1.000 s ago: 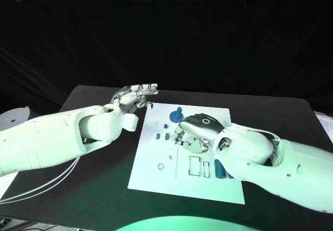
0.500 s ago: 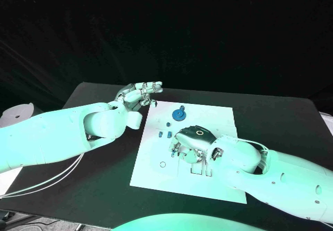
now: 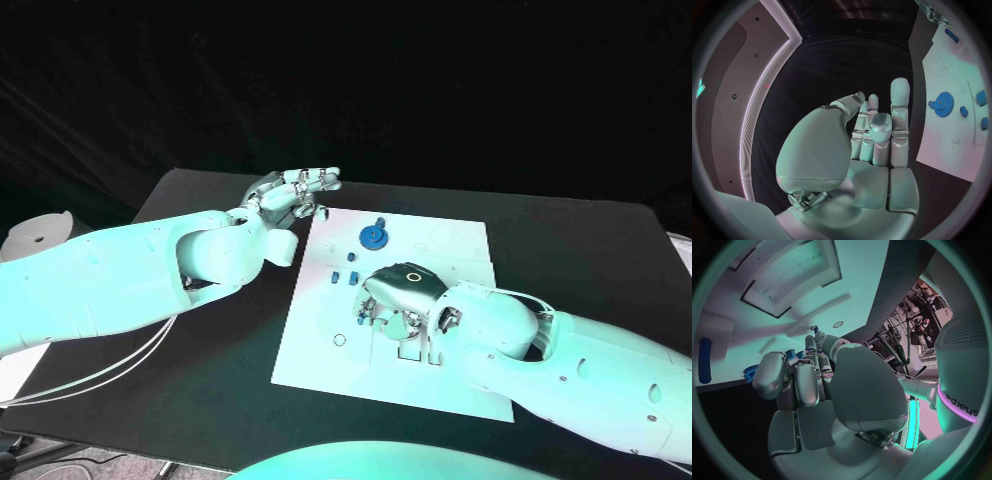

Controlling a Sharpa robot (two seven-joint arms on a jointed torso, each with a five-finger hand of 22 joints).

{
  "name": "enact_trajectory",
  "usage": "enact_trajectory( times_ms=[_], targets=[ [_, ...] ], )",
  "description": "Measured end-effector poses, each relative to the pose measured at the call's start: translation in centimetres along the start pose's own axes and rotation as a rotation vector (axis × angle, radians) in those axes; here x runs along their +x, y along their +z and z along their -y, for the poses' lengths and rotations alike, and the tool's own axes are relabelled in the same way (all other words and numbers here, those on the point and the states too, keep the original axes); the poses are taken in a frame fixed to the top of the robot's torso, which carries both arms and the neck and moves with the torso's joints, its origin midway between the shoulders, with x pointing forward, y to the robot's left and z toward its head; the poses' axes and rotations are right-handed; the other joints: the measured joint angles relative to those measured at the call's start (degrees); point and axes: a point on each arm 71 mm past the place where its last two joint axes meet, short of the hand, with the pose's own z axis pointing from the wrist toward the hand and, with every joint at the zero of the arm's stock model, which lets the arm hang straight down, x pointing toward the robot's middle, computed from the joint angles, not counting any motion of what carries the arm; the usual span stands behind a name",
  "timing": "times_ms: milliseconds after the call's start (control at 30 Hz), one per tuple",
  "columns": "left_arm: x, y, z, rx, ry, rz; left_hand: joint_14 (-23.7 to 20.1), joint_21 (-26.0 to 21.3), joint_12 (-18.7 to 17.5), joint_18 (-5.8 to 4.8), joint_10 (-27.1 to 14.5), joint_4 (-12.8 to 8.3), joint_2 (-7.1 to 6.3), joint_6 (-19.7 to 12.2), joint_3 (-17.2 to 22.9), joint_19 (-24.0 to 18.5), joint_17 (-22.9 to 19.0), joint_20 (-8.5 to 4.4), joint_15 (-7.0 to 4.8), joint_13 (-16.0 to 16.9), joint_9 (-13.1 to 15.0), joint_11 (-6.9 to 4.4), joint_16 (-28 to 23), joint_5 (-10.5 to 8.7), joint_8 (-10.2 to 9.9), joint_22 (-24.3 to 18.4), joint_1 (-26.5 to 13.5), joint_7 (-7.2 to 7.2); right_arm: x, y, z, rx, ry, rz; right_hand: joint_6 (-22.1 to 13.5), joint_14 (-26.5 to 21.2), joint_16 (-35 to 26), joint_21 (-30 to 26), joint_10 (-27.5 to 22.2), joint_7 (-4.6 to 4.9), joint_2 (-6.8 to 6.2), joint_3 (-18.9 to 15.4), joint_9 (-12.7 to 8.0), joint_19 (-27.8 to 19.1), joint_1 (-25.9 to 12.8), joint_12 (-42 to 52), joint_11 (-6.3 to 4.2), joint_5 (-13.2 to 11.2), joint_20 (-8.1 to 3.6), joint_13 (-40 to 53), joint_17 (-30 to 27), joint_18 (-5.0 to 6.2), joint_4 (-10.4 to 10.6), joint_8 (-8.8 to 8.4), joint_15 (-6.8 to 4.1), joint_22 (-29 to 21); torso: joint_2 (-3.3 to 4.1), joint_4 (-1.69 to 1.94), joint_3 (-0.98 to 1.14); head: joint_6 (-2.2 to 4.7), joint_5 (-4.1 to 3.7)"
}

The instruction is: Assemble the parts on the task board

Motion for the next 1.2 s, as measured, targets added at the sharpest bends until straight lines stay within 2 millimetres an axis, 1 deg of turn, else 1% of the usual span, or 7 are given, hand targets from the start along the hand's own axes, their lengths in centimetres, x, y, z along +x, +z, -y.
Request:
enact_trajectory(
  times_ms=[700,833,933,1033,1067,1100,1200],
  targets=[
    [-0.09,-0.04,0.03,-0.001,0.0,-0.001,0.0,0.0,0.0,0.0,0.0,0.0,0.0,0.0,0.0,0.0,-0.1,0.0,0.0,0.0,0.0,0.0,0.0,0.0,0.0,-0.1,0.0,0.0,0.56,0.87,-0.37,0.013,-0.035,-0.033,-0.1,-0.2,0.0,0.0,0.0,0.08,0.26,0.0,0.0,0.0,-0.4,0.0,0.18,0.0,0.0,-0.1,-0.2,0.0,0.0,-0.26,0.19,-0.3,0.0,0.0,0.01,0.1,-0.23],
    [-0.1,-0.05,0.03,-0.001,0.0,-0.001,0.0,0.0,0.0,0.0,0.0,0.0,0.0,0.0,0.0,0.0,-0.1,0.0,0.0,0.0,0.0,0.0,0.0,0.0,0.0,-0.1,0.0,0.0,0.58,0.86,-0.39,0.014,-0.039,-0.035,-0.4,0.0,0.0,-0.1,-0.2,0.33,-0.53,-0.1,0.1,0.0,-1.2,0.0,0.45,0.0,0.0,-0.2,-0.4,0.0,-0.1,-0.29,0.42,-0.6,-0.01,0.03,0.01,0.07,-0.24],
    [-0.11,-0.05,0.03,-0.001,0.0,-0.001,0.0,-0.2,0.0,0.0,-0.1,-0.2,0.0,0.0,-0.2,0.0,-0.1,0.0,0.0,0.0,0.0,0.12,0.0,0.0,0.0,-0.1,0.0,0.0,0.69,0.81,-0.33,0.018,-0.039,-0.037,-4.5,-0.1,-0.7,-1.7,-4.6,1.36,-1.57,-1.5,-0.7,-0.9,-3.7,0.1,1.64,0.5,0.86,-0.4,-1.5,0.0,0.4,-0.16,1.31,-2.8,-0.01,0.03,0.0,0.06,-0.24],
    [-0.12,-0.06,0.03,-0.002,0.0,-0.001,0.0,-0.3,0.0,0.0,-0.2,-0.2,0.0,0.0,-0.2,0.0,-0.2,0.0,0.0,0.0,0.0,0.2,0.0,0.0,0.0,-0.2,0.0,0.0,0.73,0.74,-0.24,0.022,-0.037,-0.032,-9.5,-0.1,-2.0,-3.9,-11.3,1.45,-2.87,-3.6,-1.9,-2.1,-4.5,-0.2,2.52,0.5,1.83,-0.5,-3.1,0.08,0.5,-0.28,1.94,-5.8,-0.01,0.02,-0.01,0.06,-0.24],
    [-0.13,-0.07,0.03,-0.002,0.0,0.0,0.0,-0.3,0.0,0.0,-0.2,-0.2,0.0,0.0,-0.2,0.0,-0.2,0.0,0.0,0.0,0.0,0.2,0.0,0.0,0.0,-0.2,0.0,0.0,0.75,0.7,-0.19,0.024,-0.036,-0.028,-10.0,0.1,-2.7,-4.7,-12.5,1.47,-2.92,-4.2,-1.9,-2.6,-4.4,-0.2,2.71,0.5,1.88,-0.5,-3.9,0.91,0.6,-0.28,2.13,-6.9,-0.01,0.02,-0.01,0.09,-0.24],
    [-0.14,-0.07,0.04,-0.002,0.0,0.0,0.0,-0.3,0.0,0.0,-0.2,-0.2,0.0,0.0,-0.2,0.0,-0.2,0.0,0.0,0.0,0.0,0.2,0.0,0.0,0.0,-0.2,0.0,0.0,0.77,0.65,-0.11,0.027,-0.035,-0.024,-10.2,0.0,-3.7,-5.7,-13.7,1.4,-2.99,-4.8,-1.9,-3.2,-4.3,-0.2,3.13,0.5,1.99,-0.5,-5.2,0.94,0.6,-0.28,2.25,-8.4,-0.01,0.02,-0.01,0.13,-0.24],
    [-0.15,-0.08,0.04,-0.003,0.0,0.0,0.0,-0.3,0.0,0.0,-0.2,-0.2,0.0,0.0,-0.2,0.0,-0.2,0.0,0.0,0.0,0.0,0.2,0.0,0.0,0.0,-0.2,0.0,0.0,0.8,0.32,0.35,0.041,-0.03,-0.003,-10.2,-0.1,-4.5,-6.5,-13.9,1.4,-2.99,-5.9,-1.9,-3.5,-4.3,0.4,3.14,0.5,2.25,-0.2,-6.2,0.94,0.8,-0.28,2.34,-9.4,-0.01,0.02,-0.01,0.2,-0.33]
  ],
)
